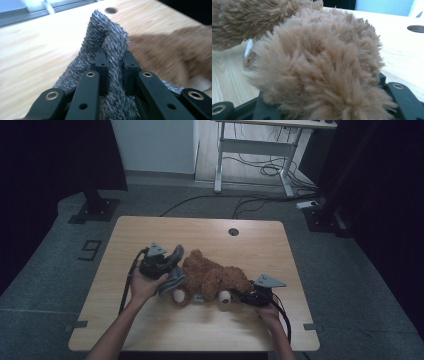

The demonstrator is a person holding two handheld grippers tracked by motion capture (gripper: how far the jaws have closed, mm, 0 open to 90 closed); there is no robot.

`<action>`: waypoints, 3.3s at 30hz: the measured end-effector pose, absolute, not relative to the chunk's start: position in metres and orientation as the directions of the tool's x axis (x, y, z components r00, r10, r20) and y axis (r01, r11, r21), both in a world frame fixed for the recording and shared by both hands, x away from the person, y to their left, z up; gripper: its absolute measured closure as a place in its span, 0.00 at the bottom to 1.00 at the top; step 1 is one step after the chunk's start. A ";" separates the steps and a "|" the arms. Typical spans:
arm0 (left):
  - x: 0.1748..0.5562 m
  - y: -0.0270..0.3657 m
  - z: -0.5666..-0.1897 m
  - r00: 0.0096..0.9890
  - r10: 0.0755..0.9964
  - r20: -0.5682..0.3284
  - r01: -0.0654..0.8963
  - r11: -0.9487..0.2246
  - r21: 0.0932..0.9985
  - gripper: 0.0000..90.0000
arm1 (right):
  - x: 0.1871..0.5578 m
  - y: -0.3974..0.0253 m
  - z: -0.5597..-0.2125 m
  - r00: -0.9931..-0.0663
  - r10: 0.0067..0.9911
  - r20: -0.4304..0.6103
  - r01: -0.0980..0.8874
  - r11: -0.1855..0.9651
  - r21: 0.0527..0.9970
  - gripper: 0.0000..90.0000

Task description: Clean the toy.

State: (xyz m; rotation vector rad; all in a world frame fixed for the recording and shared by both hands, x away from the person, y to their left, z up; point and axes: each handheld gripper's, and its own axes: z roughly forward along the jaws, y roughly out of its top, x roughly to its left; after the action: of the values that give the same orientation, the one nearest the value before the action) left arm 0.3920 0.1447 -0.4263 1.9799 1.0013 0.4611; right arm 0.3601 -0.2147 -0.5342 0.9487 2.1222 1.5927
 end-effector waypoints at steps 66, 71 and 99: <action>0.354 0.109 -0.463 0.666 0.732 -0.146 0.440 -0.227 0.869 0.88 | 0.378 -0.196 -0.506 -0.732 0.676 0.083 0.339 0.256 0.905 0.52; 0.355 0.084 -0.437 0.704 0.703 -0.102 0.404 -0.278 0.872 0.88 | 0.368 -0.196 -0.512 -0.728 0.683 0.059 0.304 0.244 0.921 0.52; 0.383 0.097 -0.447 0.628 0.775 -0.067 0.448 -0.289 0.846 0.87 | 0.361 -0.204 -0.523 -0.711 0.695 0.105 0.321 0.189 0.928 0.50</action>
State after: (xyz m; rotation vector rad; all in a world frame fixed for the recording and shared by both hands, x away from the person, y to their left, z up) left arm 0.3833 0.0971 -0.4473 1.9336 0.9666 0.4497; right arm 0.3611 -0.2041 -0.5234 0.9592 2.1313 1.5306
